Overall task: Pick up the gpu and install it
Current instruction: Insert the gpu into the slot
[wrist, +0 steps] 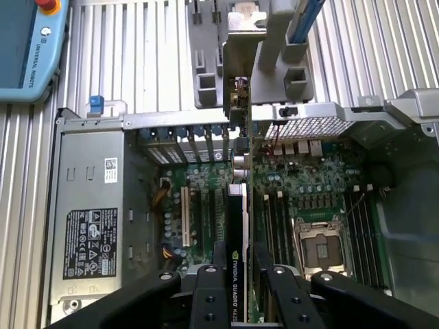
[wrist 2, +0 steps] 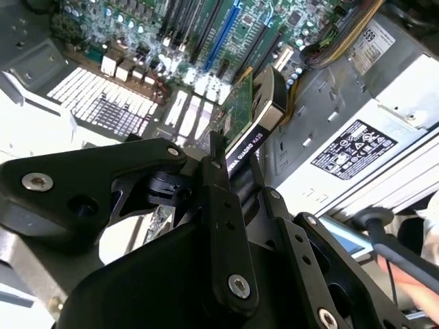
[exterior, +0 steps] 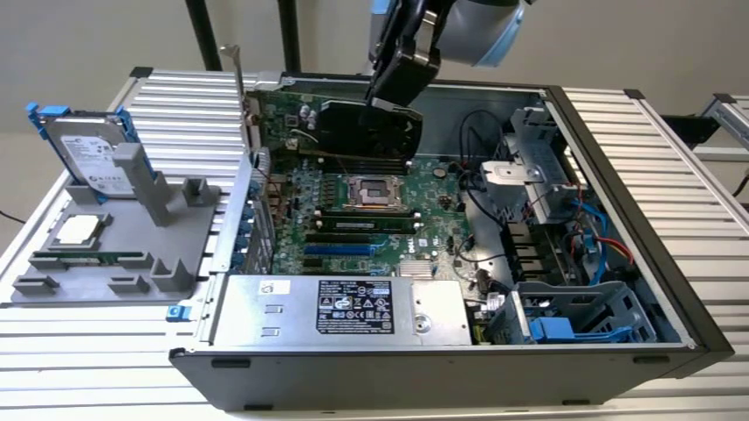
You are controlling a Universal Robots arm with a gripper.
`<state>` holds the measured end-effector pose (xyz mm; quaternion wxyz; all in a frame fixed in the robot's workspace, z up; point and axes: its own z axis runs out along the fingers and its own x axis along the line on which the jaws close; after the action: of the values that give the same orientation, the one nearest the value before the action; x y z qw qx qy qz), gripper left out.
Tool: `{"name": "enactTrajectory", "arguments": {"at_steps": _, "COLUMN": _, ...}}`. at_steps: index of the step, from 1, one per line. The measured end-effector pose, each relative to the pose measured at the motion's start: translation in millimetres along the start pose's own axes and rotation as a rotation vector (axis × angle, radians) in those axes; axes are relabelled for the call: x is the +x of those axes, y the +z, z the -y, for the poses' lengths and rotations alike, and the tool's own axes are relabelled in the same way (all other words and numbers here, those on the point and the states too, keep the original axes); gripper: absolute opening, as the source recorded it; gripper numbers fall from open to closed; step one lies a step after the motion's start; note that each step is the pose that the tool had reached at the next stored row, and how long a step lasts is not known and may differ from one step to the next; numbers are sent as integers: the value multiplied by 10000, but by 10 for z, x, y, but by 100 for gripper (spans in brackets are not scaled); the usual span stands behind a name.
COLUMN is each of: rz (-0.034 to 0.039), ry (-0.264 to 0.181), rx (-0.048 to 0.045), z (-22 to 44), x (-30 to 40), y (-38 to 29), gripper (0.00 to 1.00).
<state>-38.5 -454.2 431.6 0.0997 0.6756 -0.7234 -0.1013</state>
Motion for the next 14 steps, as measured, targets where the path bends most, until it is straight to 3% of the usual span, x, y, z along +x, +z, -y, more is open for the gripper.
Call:
{"name": "enactTrajectory", "arguments": {"at_steps": 7, "rz": -153, "ry": -527, "rx": 5, "z": 0, "x": 0, "y": 1, "gripper": 0}}
{"name": "enactTrajectory", "arguments": {"at_steps": 14, "rz": -236, "ry": -811, "rx": 7, "z": 0, "x": 0, "y": 1, "gripper": 0}}
